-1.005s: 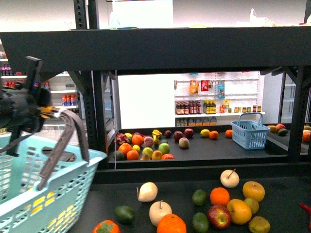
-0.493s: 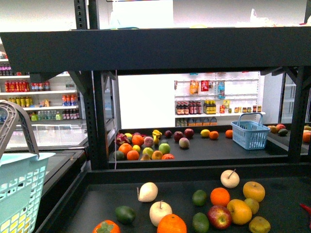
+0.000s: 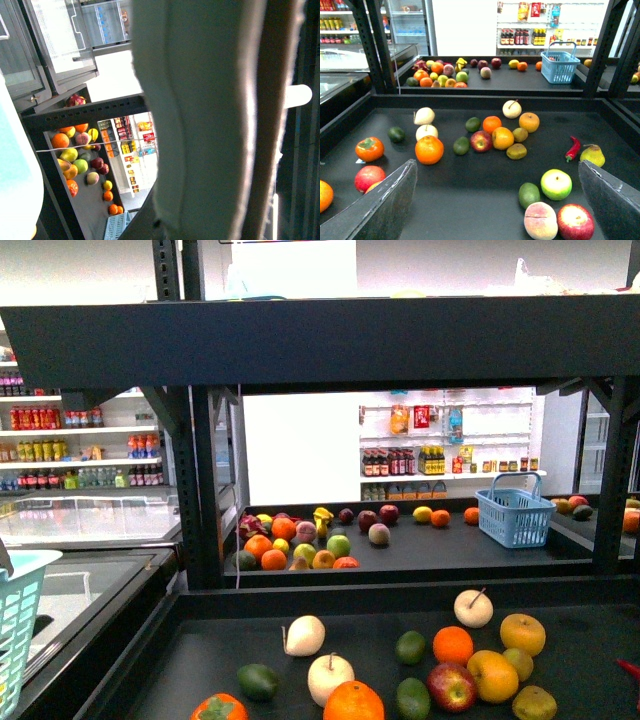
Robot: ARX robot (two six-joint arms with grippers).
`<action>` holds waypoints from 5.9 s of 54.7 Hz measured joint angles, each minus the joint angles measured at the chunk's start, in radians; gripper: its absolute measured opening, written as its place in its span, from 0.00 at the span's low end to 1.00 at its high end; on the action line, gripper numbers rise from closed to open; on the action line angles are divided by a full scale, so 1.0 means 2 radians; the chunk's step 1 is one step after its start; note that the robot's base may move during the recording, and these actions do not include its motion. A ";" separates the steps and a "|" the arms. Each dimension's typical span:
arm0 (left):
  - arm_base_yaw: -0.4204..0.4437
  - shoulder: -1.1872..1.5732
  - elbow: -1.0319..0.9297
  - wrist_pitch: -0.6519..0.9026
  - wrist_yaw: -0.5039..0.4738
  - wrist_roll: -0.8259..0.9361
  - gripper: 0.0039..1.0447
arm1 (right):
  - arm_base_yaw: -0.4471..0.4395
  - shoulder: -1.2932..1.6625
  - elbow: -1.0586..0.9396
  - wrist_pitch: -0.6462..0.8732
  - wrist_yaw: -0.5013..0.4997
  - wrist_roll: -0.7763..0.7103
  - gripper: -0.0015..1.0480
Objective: Pick lemon from shelf
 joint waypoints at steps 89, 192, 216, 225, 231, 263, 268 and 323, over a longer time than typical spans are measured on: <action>0.067 0.011 -0.095 0.033 0.077 0.040 0.93 | 0.000 0.000 0.000 0.000 0.000 0.000 0.93; 0.005 -0.297 -0.122 -0.379 0.027 0.202 0.93 | 0.000 0.000 0.000 0.000 0.000 0.000 0.93; 0.003 -0.314 -0.124 -0.420 0.018 0.252 0.93 | 0.000 0.000 0.000 0.000 0.000 0.000 0.93; 0.000 -0.307 -0.129 -0.413 0.013 0.270 0.93 | 0.000 0.000 0.000 0.000 0.000 0.000 0.93; 0.000 -0.294 -0.132 -0.411 0.013 0.274 0.93 | 0.000 0.000 0.000 0.000 0.000 0.000 0.93; -0.001 -0.342 -0.138 -0.463 -0.009 0.331 0.93 | 0.000 0.000 0.000 0.000 0.000 0.000 0.93; -0.003 -0.358 -0.138 -0.469 -0.025 0.354 0.93 | 0.000 0.000 0.000 0.000 0.000 0.000 0.93; -0.234 -0.849 -0.421 -0.553 -0.154 0.708 0.02 | 0.000 0.000 0.000 0.000 -0.001 0.000 0.93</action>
